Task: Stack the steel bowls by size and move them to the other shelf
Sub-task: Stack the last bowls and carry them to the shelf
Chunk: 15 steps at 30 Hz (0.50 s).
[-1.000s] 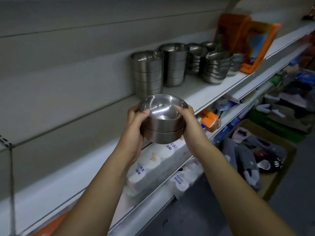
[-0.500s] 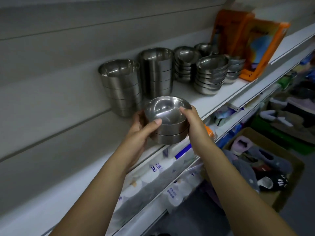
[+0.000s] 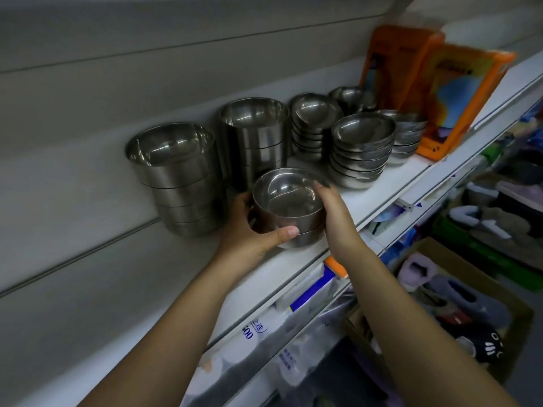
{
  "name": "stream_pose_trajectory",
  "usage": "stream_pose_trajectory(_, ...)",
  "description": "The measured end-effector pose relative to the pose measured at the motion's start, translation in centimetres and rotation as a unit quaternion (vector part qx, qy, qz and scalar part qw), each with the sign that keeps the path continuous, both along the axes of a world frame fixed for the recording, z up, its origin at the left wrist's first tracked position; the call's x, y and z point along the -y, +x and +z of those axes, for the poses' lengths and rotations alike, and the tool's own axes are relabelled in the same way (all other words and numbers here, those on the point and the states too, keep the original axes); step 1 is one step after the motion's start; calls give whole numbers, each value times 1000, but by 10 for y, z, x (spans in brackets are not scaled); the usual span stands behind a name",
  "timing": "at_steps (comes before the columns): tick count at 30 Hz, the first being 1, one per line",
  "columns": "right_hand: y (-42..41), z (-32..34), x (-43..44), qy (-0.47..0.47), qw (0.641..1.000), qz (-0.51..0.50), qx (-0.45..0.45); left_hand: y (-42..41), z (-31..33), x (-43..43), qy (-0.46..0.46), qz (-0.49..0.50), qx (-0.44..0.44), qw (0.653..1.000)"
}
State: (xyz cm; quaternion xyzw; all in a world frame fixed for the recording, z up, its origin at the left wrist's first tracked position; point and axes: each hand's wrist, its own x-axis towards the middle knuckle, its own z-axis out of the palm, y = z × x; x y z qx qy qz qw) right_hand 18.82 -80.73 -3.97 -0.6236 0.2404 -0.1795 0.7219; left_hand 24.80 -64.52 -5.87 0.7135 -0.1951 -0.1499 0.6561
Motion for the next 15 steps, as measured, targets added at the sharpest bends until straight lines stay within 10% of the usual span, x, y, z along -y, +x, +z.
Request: stream_pose_trajectory(15, 21, -7, 52, 11, 997, 73, 12, -27, -5, 47, 31, 137, 45, 989)
